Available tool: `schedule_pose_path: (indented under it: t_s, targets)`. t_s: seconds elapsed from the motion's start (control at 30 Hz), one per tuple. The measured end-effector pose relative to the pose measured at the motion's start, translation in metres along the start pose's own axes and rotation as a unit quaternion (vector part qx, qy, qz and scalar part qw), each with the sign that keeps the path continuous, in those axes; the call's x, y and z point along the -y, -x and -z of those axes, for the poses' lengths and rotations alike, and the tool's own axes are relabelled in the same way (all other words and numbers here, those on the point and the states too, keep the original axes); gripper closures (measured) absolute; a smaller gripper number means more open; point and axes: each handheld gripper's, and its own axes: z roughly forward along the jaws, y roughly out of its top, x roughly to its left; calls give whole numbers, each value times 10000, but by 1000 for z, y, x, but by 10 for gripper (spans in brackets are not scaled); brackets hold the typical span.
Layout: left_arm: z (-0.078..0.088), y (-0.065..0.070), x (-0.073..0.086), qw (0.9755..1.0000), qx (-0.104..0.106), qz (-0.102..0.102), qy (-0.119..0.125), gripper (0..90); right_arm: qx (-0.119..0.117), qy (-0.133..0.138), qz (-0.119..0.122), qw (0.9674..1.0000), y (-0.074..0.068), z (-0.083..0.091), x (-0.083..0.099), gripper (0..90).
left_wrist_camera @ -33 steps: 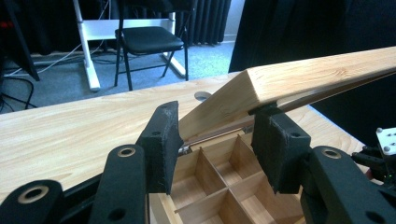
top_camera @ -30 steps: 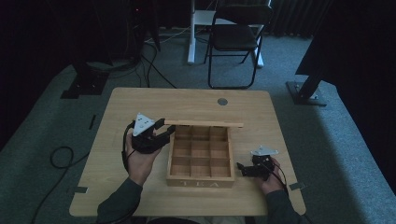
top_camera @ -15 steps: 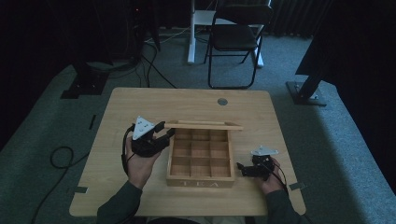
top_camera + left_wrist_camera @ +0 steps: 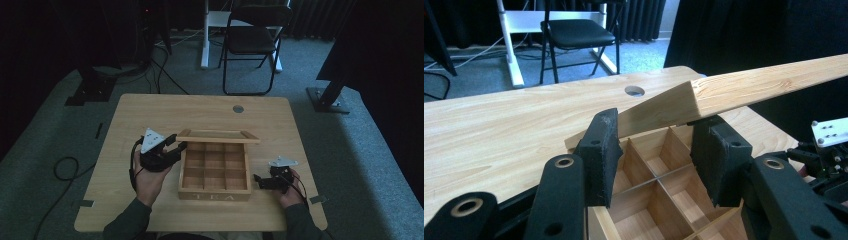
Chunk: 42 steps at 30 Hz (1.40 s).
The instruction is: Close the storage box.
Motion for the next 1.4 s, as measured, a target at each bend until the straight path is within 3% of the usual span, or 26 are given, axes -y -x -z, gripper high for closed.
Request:
schedule_pose_path:
  t_s: [1.4]
  targets:
    - [8,7,22,9996,36,-162,-227,504,-2,-2,0,10000,0,0,0,119]
